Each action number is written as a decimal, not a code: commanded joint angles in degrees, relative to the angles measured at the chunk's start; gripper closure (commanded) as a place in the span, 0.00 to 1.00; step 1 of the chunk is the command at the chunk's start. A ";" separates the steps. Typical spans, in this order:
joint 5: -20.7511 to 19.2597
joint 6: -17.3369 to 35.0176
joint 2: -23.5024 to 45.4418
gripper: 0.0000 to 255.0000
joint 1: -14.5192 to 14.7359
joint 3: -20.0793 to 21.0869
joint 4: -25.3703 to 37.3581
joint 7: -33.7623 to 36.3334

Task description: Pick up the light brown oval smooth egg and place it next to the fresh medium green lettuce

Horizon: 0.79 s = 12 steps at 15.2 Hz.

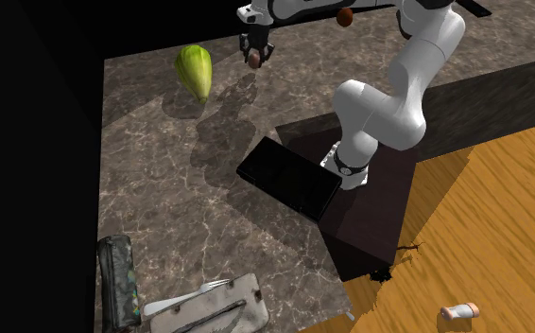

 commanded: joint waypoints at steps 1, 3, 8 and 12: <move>-0.01 0.02 0.00 1.00 0.01 -0.01 0.00 0.00; -0.01 0.02 0.00 0.00 0.01 -0.02 0.00 0.00; -0.01 0.02 0.00 0.00 0.01 -0.02 0.00 0.00; 3.92 -5.17 1.13 0.00 -2.69 5.56 2.32 -1.81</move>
